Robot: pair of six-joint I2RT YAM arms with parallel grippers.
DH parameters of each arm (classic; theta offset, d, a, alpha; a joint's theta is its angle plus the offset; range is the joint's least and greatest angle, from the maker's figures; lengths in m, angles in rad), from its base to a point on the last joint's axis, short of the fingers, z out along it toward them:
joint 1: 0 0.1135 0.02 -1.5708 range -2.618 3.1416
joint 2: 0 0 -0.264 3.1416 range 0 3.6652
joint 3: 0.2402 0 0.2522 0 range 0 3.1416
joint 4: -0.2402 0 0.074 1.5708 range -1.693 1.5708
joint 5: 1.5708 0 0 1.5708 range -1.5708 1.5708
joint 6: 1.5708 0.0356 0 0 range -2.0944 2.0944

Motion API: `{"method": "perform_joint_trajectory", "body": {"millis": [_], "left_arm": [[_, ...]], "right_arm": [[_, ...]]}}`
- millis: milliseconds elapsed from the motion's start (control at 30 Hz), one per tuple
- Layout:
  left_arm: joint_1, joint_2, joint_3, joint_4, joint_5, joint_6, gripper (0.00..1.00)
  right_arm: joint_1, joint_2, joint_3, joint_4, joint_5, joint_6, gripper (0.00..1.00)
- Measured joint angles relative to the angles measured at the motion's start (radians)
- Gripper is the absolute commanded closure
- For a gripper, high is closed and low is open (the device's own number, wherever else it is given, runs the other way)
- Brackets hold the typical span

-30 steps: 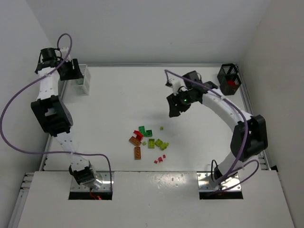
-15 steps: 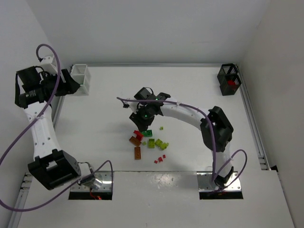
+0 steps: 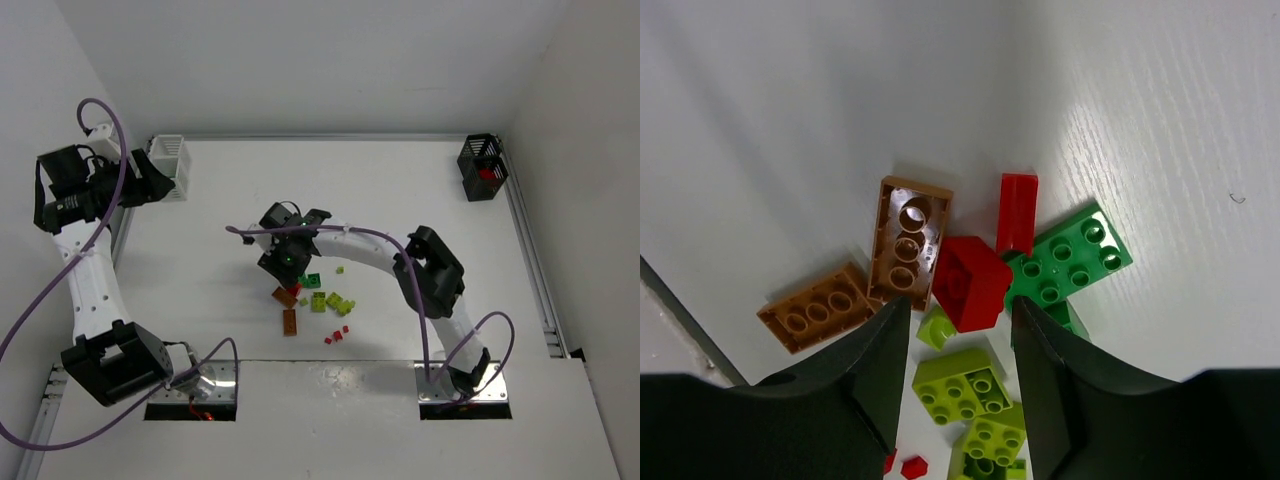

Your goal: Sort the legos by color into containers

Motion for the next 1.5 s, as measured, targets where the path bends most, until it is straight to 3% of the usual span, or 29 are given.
{"method": "perform_joint_trajectory", "body": {"millis": [400, 767, 1067, 1267, 1500], "left_arm": [[0.0, -0.016, -0.057, 0.009, 0.028, -0.033, 0.28], [0.0, -0.02, -0.057, 0.01, 0.036, -0.034, 0.28], [-0.01, -0.02, -0.057, 0.017, 0.041, -0.034, 0.27], [-0.103, 0.005, -0.04, 0.017, 0.014, -0.033, 0.27], [-0.312, 0.088, 0.035, 0.025, -0.098, -0.024, 0.27]], "right_arm": [[-0.002, 0.074, 0.0, -0.007, 0.015, 0.016, 0.54], [-0.006, 0.08, -0.003, -0.003, 0.008, 0.025, 0.91], [-0.054, -0.092, -0.113, -0.026, -0.01, 0.013, 0.97], [-0.181, -0.29, -0.111, -0.043, 0.01, -0.011, 1.0], [-0.526, -0.332, -0.046, -0.083, 0.04, -0.035, 1.0]]}}
